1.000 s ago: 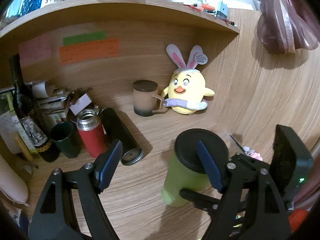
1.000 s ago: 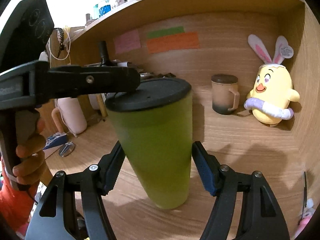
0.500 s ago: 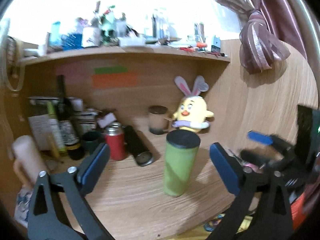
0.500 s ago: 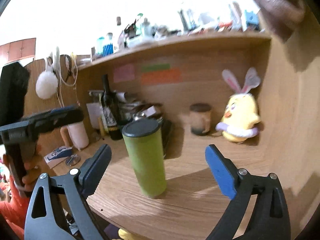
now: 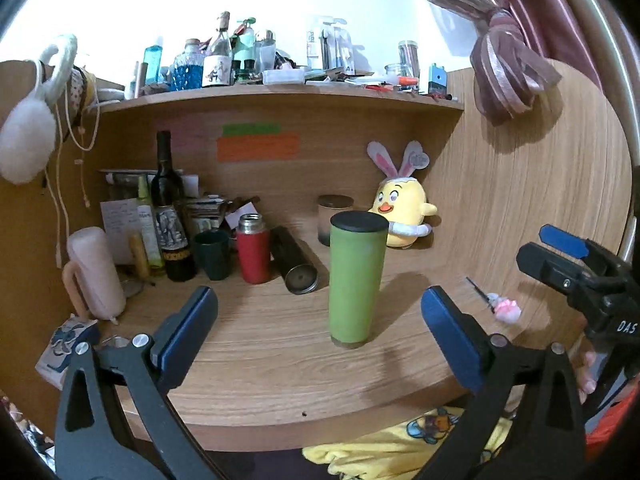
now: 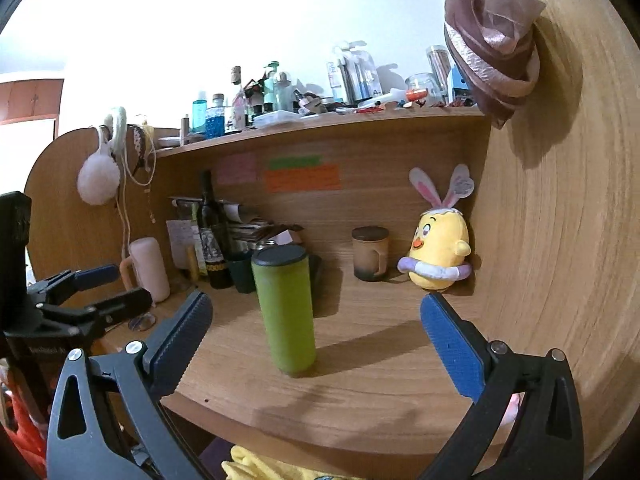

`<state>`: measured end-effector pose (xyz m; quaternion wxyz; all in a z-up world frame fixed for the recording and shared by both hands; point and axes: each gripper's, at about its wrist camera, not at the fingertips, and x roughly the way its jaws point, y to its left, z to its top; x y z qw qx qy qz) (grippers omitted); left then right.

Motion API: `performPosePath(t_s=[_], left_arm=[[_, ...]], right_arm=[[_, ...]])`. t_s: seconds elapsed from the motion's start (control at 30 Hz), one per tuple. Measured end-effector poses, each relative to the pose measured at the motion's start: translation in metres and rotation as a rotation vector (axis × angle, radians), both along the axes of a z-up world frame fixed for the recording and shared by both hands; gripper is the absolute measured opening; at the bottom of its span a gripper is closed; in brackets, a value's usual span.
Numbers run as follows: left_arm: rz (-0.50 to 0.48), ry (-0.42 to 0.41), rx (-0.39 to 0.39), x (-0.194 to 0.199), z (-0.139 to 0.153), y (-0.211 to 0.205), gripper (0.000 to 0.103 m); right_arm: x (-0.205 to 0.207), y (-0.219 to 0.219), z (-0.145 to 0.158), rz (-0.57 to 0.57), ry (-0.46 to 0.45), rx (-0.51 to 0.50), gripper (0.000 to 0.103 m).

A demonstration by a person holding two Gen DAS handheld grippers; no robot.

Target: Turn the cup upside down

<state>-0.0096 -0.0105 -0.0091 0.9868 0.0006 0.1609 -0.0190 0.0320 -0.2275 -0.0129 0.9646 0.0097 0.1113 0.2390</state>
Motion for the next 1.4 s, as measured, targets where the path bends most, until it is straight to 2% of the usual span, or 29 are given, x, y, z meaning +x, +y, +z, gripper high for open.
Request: performPosePath(t_s=[0.33,1.4], left_arm=[[-0.015,-0.061,0.044,-0.017,0.001,-0.014,0.103],[-0.038,-0.008,-0.014,-0.007,-0.006,-0.006,0.103]], right_arm=[[-0.009,0.009,-0.005,0.001,-0.004,-0.012,0.103],[-0.012,0.009,-0.004,-0.007,-0.017,-0.009,0.103]])
